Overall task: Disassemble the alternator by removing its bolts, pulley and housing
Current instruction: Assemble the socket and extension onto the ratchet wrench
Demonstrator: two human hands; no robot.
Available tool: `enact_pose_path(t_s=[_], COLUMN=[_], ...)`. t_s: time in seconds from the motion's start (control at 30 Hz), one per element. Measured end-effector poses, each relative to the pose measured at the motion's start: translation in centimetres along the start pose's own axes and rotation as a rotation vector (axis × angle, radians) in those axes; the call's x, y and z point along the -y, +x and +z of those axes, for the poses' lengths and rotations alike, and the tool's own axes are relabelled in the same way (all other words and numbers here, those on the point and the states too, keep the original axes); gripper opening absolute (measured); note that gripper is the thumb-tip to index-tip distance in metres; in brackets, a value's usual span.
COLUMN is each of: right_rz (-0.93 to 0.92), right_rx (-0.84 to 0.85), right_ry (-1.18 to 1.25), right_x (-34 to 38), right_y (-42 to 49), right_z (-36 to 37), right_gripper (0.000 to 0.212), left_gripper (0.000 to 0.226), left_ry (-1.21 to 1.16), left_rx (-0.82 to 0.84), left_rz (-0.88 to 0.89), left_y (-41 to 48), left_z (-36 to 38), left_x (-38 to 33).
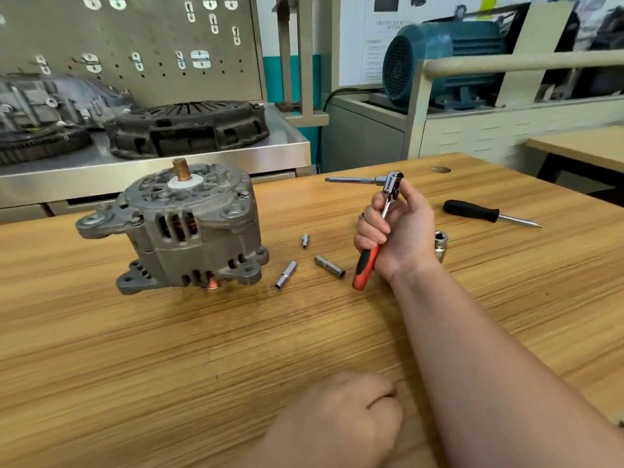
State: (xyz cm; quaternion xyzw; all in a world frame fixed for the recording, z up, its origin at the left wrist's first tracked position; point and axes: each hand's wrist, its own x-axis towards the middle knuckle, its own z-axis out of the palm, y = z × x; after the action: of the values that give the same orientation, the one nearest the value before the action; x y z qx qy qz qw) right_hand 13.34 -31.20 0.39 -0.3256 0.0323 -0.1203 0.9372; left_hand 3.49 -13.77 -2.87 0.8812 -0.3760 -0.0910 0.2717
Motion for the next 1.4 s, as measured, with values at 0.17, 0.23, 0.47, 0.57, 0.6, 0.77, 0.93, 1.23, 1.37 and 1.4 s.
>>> enact_pose_path(t_s=[0.17,0.23,0.47,0.57,0.6,0.77,0.93,1.23,1.37,1.4], right_rz=[0.003,-0.003,0.010,0.030,0.036,0.031,0.022,0.066,0.006,-0.019], right_rx=[0.024,0.049,0.149,0.183,0.195,0.258,0.357,0.542,0.595,0.600], right_ry=[-0.015,-0.019,-0.039,-0.048,-0.049,-0.101,-0.175,-0.311,-0.492,-0.553], right_x=[0.1,0.2,0.2,0.0,-0.1,0.2,0.1,-0.6,-1.2,-1.4], right_y=[0.0,0.0,-0.3,-0.4,-0.5,-0.8,-1.3,-2.2,-2.8,-3.0], right_z=[0.3,0.5,1.3,1.6,1.7,1.9,2.4,3.8,4.2,4.2], right_gripper=[0.049,0.050,0.050,0.049,0.049,0.054,0.063,0.068,0.064,0.057], left_gripper=[0.022,0.027,0.022,0.023,0.023,0.018,0.015,0.036,0.036,0.036], left_ry=[-0.327,-0.697,-1.676,-1.739,-1.741,-1.659,-1.439,-0.524,-0.418,-0.408], left_rx=[-0.167,-0.206,-0.123,-0.154,-0.161,-0.226,-0.340,-0.735,-0.761,-0.765], left_rz=[-0.012,-0.145,-0.336,-0.381,-0.392,-0.305,-0.064,0.169,0.208,0.204], left_y=[1.1,2.0,2.9,2.7,2.7,2.3,1.2,0.3,0.0,0.1], left_z=[-3.2,-4.5,-8.2,-8.5,-8.6,-9.8,-11.8,-14.6,-14.6,-14.7], left_x=[0.7,1.6,2.7,2.8,2.9,3.0,3.1,4.7,4.8,4.9])
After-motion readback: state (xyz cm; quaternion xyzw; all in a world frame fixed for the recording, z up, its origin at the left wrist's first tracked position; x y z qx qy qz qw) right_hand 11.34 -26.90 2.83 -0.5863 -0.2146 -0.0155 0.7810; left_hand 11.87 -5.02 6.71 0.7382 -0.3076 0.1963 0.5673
